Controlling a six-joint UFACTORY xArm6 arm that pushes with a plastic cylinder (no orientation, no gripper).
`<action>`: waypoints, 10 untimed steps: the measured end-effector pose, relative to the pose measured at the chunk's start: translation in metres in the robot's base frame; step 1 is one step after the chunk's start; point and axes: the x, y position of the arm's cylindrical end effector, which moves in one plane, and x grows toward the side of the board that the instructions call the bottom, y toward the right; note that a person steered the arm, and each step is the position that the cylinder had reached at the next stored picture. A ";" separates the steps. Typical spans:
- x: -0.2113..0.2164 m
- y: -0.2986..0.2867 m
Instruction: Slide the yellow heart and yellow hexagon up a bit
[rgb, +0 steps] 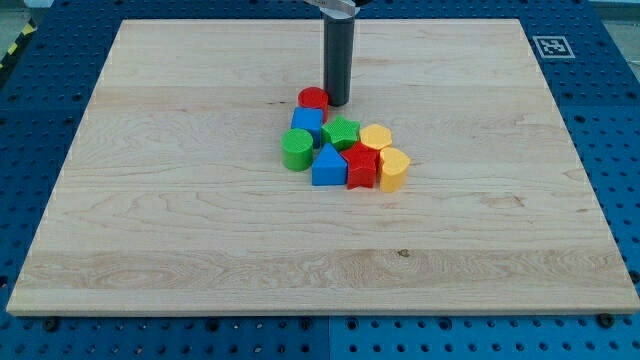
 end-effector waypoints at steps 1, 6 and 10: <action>0.000 0.000; 0.011 0.129; 0.180 0.138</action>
